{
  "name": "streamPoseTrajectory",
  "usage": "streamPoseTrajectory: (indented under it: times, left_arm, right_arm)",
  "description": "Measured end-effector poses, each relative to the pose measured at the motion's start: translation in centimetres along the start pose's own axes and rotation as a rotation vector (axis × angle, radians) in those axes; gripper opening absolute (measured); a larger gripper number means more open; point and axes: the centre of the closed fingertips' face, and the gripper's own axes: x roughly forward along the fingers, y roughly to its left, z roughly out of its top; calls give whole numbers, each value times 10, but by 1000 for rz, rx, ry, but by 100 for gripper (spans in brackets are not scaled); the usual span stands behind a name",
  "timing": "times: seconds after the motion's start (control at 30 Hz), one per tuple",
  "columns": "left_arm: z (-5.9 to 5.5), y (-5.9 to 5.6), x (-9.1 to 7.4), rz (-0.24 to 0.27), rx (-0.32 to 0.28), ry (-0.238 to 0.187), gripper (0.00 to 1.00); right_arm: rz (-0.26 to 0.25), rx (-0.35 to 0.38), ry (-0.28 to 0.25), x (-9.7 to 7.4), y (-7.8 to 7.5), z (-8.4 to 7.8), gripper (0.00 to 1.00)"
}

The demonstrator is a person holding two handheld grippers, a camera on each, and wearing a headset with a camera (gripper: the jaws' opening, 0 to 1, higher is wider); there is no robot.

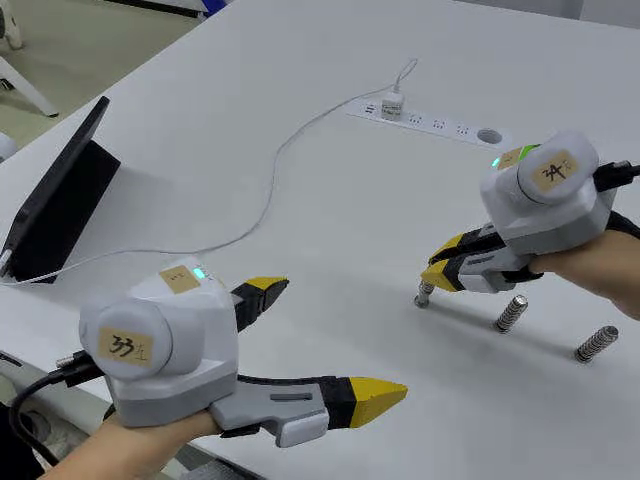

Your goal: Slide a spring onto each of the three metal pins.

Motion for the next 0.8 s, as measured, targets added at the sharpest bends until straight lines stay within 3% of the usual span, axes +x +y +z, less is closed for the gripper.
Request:
streamPoseTrajectory:
  times: [0.27,0.8]
  left_arm:
    - [-2,-3,1,-8,33,17,100]
    - [-3,-2,1,-6,28,17,100]
  right_arm:
    - [9,-13,37,9,1,-7,11]
    - [17,-8,37,13,4,-10,12]
